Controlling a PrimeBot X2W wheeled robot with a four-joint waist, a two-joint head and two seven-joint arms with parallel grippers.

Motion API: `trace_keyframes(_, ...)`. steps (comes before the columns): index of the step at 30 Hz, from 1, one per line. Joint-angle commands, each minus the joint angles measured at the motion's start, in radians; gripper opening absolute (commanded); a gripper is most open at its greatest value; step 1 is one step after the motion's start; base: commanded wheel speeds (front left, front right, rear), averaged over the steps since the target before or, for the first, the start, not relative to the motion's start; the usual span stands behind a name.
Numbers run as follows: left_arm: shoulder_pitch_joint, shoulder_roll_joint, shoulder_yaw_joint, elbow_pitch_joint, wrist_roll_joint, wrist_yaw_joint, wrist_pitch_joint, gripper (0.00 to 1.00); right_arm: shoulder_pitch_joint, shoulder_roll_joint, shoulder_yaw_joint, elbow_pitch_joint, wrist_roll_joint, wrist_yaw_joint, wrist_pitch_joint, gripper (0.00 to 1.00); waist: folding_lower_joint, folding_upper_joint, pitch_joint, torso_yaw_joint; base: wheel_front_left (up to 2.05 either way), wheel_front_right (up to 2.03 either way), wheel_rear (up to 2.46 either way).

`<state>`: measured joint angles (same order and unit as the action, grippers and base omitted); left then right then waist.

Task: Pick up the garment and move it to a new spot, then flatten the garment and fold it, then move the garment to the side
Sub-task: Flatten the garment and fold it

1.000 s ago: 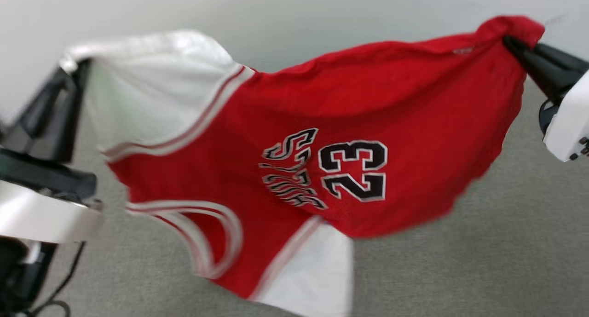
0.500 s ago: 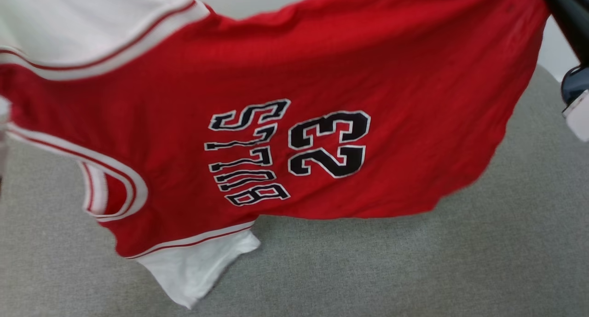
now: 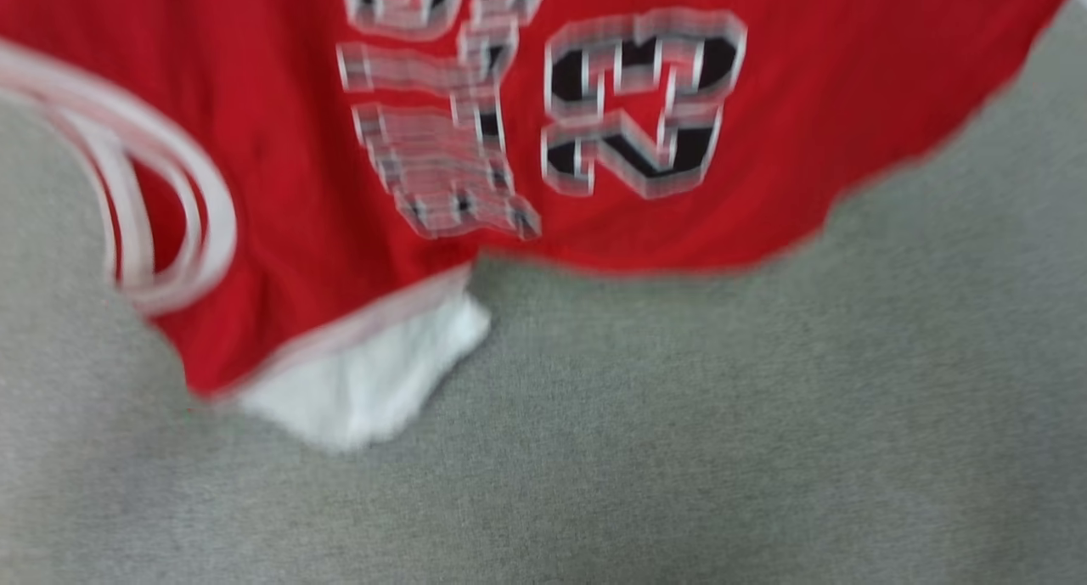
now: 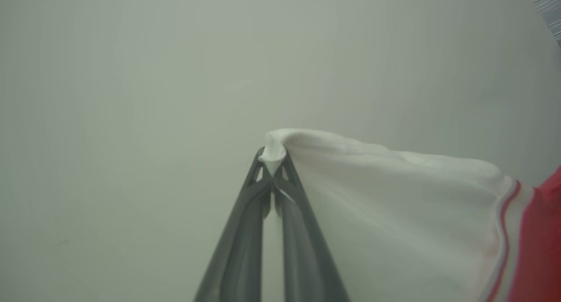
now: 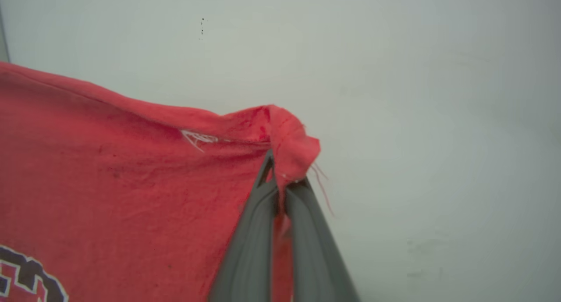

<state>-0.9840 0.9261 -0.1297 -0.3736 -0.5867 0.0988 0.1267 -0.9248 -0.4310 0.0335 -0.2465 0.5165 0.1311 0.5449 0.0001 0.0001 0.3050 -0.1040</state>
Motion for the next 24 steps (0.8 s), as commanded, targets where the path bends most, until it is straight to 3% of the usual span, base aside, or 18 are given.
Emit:
trace_keyframes(1,-0.085,-0.015,-0.020,0.050,0.013,-0.024,-0.007,0.00,-0.061,0.003,-0.001,0.033,-0.015,-0.001,-0.017,0.00,-0.0001,-0.0001,0.103,0.007,0.00,0.00,0.00)
trace_keyframes(2,-0.133,-0.020,-0.036,0.086,0.020,-0.040,-0.009,0.00,-0.093,0.004,0.000,0.060,-0.029,-0.001,-0.026,0.00,-0.0001,-0.0001,0.123,0.008,0.00,0.00,0.00)
trace_keyframes(3,-0.296,-0.043,-0.067,0.195,0.044,-0.077,-0.019,0.00,-0.202,0.019,0.007,0.141,-0.071,-0.001,-0.058,0.00,-0.0001,-0.0001,0.187,0.010,0.00,0.00,0.00)
trace_keyframes(12,-0.731,-0.178,-0.171,0.556,0.152,-0.150,-0.128,0.00,-0.505,0.056,0.038,0.412,-0.194,-0.001,-0.229,0.00,-0.0001,-0.0001,0.335,0.036,0.00,0.00,0.00)
trace_keyframes(19,-0.814,-0.256,-0.228,0.760,0.189,-0.175,-0.232,0.00,-0.590,0.081,0.060,0.592,-0.241,-0.001,-0.368,0.00,-0.0001,-0.0001,0.383,0.060,0.00,0.00,0.00)
trace_keyframes(24,-0.720,-0.310,-0.272,0.873,0.179,-0.186,-0.313,0.00,-0.550,0.100,0.092,0.707,-0.259,-0.001,-0.456,0.00,-0.0001,-0.0001,0.388,0.087,0.00,0.00,0.00)
